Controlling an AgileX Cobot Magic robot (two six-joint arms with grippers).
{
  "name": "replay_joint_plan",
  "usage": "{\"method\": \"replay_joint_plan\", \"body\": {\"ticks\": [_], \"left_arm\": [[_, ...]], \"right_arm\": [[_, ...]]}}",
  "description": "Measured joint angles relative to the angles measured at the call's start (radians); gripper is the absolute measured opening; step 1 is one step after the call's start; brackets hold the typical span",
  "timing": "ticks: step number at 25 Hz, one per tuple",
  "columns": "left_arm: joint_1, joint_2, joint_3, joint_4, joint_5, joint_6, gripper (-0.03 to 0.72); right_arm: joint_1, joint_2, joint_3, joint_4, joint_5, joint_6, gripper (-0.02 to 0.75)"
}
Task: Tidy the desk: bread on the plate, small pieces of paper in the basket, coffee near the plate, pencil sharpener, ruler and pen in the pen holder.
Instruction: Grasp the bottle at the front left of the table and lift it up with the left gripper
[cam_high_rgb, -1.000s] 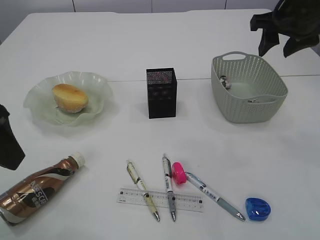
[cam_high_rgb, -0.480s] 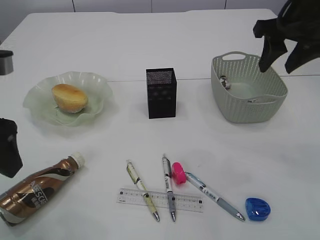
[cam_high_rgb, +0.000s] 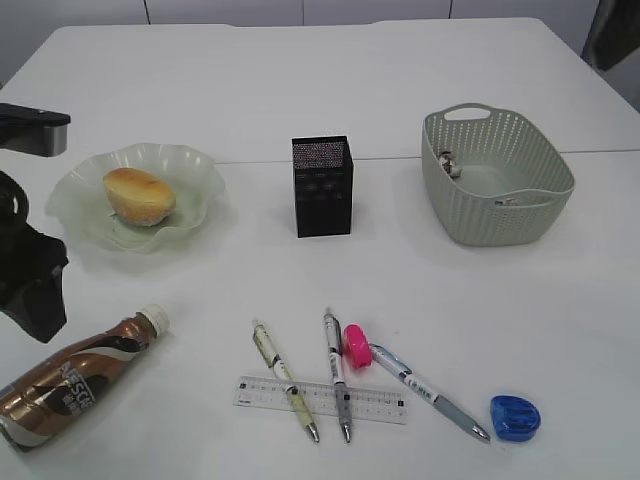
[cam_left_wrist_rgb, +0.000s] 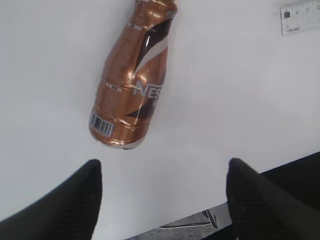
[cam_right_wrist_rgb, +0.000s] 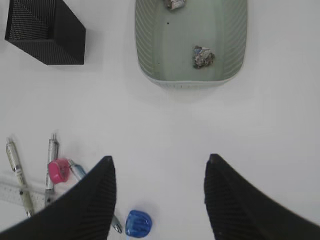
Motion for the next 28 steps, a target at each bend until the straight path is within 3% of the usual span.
{"method": "replay_joint_plan", "body": {"ticks": [9, 14, 19, 28], "left_arm": [[0.0, 0.121, -0.015, 0.024, -0.004, 0.066, 0.56], [0.0, 0.206, -0.094, 0.069, -0.004, 0.07, 0.56], [0.0, 0.319, -0.193, 0.095, -0.007, 0.101, 0.571], [0.0, 0.425, -0.212, 0.169, -0.008, 0.118, 0.573]], "right_arm": [[0.0, -0.32, 0.379, -0.008, 0.011, -0.002, 0.446], [0.0, -0.463, 0.52, -0.01, 0.014, -0.002, 0.446], [0.0, -0.543, 0.552, -0.01, 0.016, 0.005, 0.446], [0.034, -0.547, 0.553, -0.003, 0.016, 0.007, 0.446]]}}
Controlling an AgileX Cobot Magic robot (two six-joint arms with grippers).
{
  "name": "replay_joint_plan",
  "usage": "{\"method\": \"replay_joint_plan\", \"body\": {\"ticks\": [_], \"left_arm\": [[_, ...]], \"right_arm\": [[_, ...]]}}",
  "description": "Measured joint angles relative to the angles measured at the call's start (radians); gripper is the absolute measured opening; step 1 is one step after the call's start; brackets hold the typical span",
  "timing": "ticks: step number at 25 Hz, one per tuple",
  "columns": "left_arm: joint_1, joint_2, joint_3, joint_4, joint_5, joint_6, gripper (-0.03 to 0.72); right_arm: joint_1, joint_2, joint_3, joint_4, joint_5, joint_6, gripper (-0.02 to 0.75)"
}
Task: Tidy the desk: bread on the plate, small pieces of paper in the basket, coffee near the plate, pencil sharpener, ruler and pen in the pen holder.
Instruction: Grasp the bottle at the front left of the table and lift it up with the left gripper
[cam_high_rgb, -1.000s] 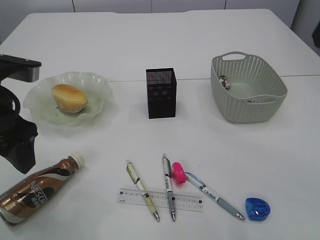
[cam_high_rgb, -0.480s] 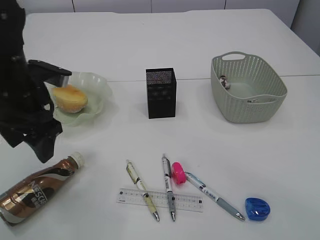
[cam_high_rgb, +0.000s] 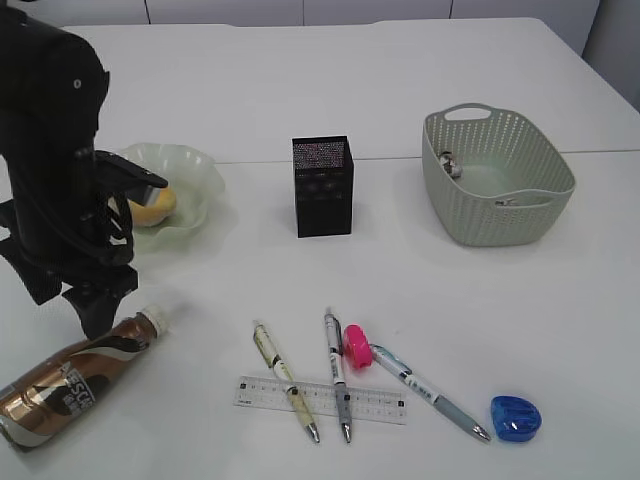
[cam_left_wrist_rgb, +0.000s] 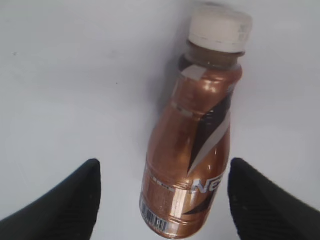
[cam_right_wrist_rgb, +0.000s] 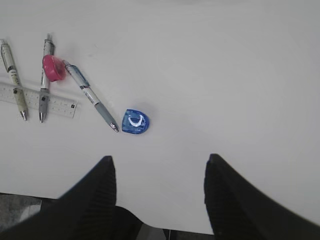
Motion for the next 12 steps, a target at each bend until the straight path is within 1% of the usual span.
{"method": "replay_joint_plan", "body": {"ticks": [5, 8, 12], "left_arm": [[-0.001, 0.019, -0.001, -0.026, -0.001, 0.0, 0.573], [-0.001, 0.042, -0.001, -0.063, -0.002, 0.002, 0.573], [-0.005, 0.066, -0.001, -0.079, -0.005, 0.003, 0.599]], "right_arm": [[0.006, 0.0, 0.0, 0.0, 0.0, 0.002, 0.446], [0.006, 0.0, 0.0, 0.0, 0.0, 0.002, 0.446], [0.006, 0.0, 0.0, 0.0, 0.0, 0.002, 0.446]]}}
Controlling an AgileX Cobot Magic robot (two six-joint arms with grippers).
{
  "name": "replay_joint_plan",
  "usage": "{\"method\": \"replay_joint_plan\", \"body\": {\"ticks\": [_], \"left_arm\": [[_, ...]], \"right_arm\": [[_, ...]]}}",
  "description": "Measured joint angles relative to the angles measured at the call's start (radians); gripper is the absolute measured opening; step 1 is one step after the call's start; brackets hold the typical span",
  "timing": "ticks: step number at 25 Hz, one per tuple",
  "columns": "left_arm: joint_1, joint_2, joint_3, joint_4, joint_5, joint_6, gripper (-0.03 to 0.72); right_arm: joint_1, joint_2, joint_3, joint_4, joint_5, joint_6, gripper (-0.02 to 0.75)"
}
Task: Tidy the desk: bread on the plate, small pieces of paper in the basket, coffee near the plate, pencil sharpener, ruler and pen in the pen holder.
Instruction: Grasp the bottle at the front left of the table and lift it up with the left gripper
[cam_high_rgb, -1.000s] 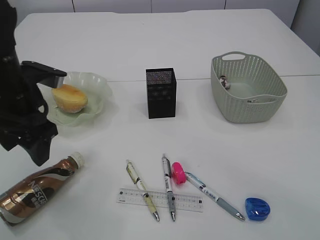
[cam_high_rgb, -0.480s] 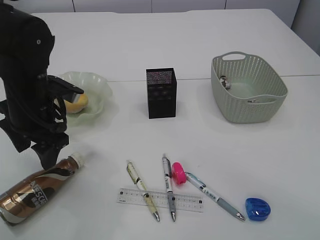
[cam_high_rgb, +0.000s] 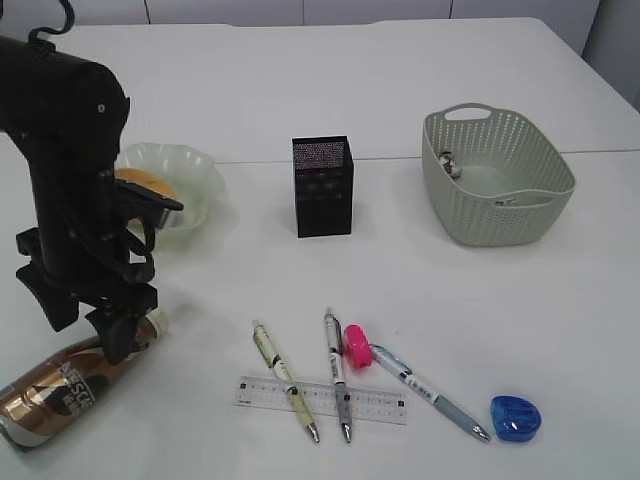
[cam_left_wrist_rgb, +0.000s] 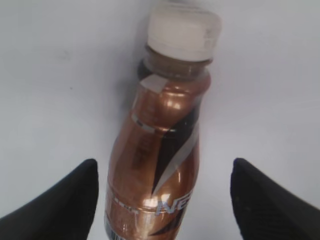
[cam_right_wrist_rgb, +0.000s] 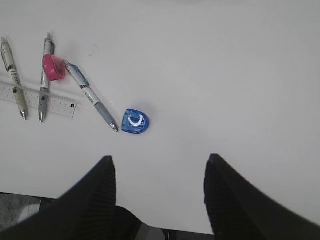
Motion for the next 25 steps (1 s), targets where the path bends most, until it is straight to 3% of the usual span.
{"method": "replay_joint_plan", "body": {"ticks": [25], "left_arm": [[-0.002, 0.126, -0.004, 0.042, -0.013, 0.012, 0.596]], "right_arm": [[0.0, 0.0, 0.0, -0.021, 0.0, 0.0, 0.446]]}}
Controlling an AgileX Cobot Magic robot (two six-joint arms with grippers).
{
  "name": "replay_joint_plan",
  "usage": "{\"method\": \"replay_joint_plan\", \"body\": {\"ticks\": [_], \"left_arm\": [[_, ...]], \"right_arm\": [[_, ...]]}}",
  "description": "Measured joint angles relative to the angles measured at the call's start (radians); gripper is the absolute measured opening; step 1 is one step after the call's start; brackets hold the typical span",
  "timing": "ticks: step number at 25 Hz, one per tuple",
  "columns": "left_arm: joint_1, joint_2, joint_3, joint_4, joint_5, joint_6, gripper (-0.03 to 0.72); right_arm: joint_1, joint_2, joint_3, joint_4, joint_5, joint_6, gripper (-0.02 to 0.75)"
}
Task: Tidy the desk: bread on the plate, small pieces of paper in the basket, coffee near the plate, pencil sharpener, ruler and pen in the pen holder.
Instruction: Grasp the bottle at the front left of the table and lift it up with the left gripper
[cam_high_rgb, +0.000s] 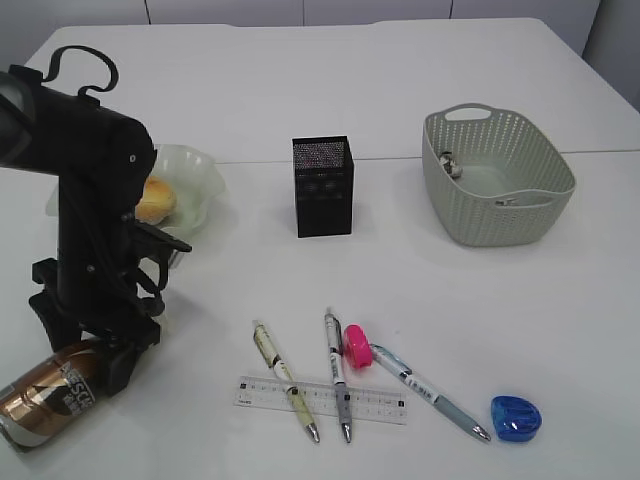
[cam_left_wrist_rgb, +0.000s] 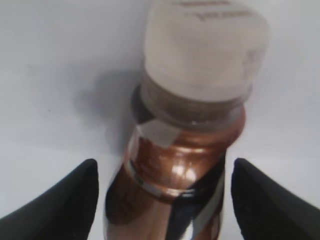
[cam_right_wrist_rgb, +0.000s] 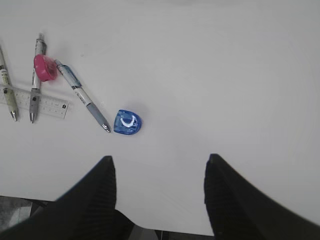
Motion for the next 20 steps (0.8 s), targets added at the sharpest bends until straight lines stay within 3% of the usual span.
{"method": "replay_joint_plan", "body": {"ticks": [11, 13, 18, 20], "left_arm": [[0.0, 0.04, 0.0, 0.004, -0.004, 0.002, 0.58], [0.0, 0.04, -0.002, 0.004, -0.004, 0.002, 0.535], [0.0, 0.04, -0.006, 0.006, -0.004, 0.002, 0.343], [0.0, 0.04, -0.008, 0.006, 0.0, 0.002, 0.314]], "right_arm": [[0.0, 0.0, 0.0, -0.021, 0.0, 0.0, 0.446], [0.0, 0.0, 0.0, -0.022, 0.0, 0.0, 0.446], [0.0, 0.0, 0.0, -0.022, 0.0, 0.0, 0.446], [0.0, 0.0, 0.0, -0.022, 0.0, 0.0, 0.446]]}}
